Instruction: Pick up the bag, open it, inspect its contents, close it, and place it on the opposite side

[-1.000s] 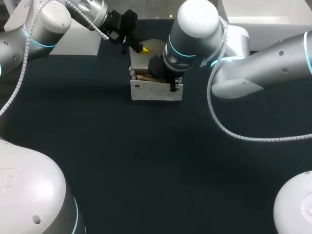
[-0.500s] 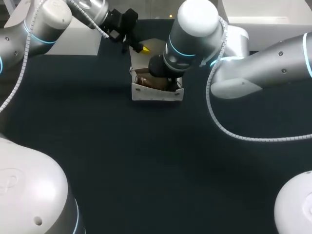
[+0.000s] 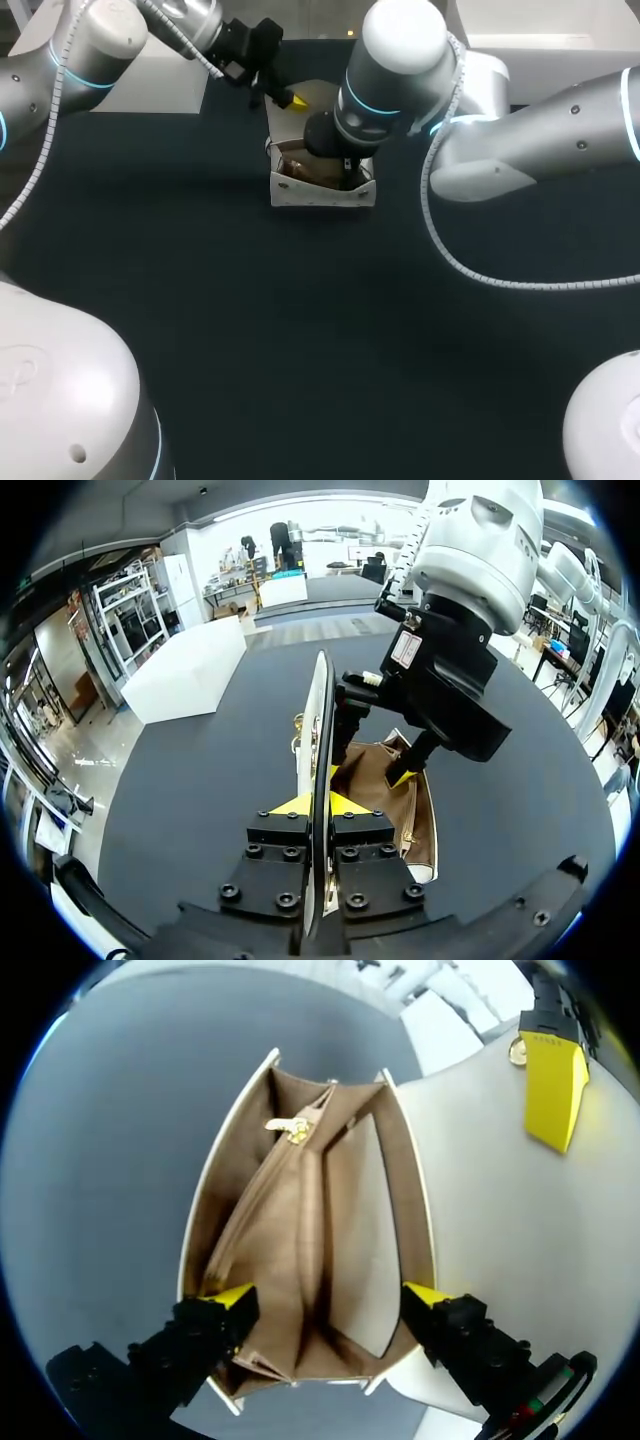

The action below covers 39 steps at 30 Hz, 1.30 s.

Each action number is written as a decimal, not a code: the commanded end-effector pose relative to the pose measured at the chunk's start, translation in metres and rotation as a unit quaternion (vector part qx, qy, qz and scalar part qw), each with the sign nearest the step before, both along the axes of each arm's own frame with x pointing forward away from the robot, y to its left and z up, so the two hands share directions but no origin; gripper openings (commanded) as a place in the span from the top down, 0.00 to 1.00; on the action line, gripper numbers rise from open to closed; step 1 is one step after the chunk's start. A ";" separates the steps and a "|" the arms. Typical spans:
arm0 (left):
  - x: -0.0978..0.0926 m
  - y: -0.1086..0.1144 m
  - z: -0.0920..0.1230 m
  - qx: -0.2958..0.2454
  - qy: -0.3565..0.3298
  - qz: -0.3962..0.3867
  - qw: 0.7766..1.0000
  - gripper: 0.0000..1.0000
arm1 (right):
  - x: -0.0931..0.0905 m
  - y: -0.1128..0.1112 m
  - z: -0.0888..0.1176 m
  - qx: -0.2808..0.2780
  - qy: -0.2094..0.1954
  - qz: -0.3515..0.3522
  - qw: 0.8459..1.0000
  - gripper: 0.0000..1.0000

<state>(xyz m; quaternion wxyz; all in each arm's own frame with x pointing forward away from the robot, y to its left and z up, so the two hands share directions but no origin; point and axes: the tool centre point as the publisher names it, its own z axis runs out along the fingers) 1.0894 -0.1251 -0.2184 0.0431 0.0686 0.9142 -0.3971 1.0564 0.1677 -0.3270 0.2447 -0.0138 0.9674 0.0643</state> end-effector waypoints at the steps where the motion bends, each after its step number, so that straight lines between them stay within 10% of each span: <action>1: 0.001 0.001 0.000 -0.002 0.000 -0.002 1.000 1.00 | 0.003 -0.002 -0.008 -0.002 0.000 -0.001 1.000 0.00; 23: -0.001 0.002 0.003 -0.005 -0.006 -0.002 1.000 1.00 | 0.003 -0.004 0.002 -0.001 -0.009 -0.005 1.000 0.00; 29: -0.004 0.002 0.006 -0.006 -0.010 -0.004 1.000 1.00 | -0.001 -0.004 0.015 -0.001 -0.035 -0.007 0.999 0.49; 39: 0.001 0.000 -0.003 0.003 -0.001 0.008 1.000 1.00 | -0.012 -0.005 0.054 0.001 -0.099 -0.011 0.995 0.53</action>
